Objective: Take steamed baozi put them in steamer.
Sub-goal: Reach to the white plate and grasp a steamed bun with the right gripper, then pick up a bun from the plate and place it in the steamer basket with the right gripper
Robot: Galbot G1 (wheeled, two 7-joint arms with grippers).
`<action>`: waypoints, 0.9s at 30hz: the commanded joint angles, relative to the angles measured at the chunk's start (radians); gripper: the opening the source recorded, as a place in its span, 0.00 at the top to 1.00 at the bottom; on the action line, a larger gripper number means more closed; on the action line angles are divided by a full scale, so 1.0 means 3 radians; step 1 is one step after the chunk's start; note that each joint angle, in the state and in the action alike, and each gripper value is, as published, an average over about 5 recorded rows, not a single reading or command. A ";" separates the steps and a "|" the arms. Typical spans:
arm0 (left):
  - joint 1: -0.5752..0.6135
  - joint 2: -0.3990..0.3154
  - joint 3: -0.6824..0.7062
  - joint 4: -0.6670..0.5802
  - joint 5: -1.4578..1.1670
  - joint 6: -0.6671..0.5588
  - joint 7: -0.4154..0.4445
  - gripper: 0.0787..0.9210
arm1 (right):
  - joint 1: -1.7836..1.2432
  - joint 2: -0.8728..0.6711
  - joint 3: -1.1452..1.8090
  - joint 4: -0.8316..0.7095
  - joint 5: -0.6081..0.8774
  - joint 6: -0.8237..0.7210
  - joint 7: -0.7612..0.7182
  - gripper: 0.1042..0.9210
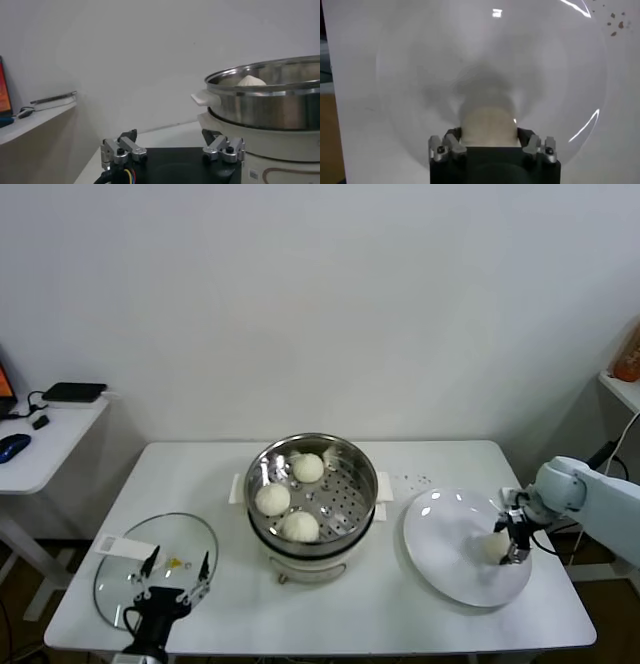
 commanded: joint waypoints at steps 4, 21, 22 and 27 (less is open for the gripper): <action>0.0005 0.0000 0.0000 0.0004 -0.0001 -0.0004 -0.0003 0.12 | 0.0001 -0.0009 0.0017 0.0005 0.0035 -0.0004 -0.0001 0.30; -0.0055 0.0021 0.0063 0.0021 0.0012 0.0018 0.0001 0.12 | 0.2313 0.0254 -0.1585 0.0519 0.1778 -0.0252 0.0084 0.31; -0.0054 0.0024 0.0070 0.0022 0.0016 0.0018 0.0002 0.12 | 0.2439 0.0324 -0.1652 0.0530 0.1942 -0.0273 0.0106 0.31; -0.0044 0.0040 0.0086 0.0022 0.0017 0.0011 0.0002 0.12 | 0.2944 0.0752 -0.1956 0.0522 0.2530 -0.0300 0.0133 0.31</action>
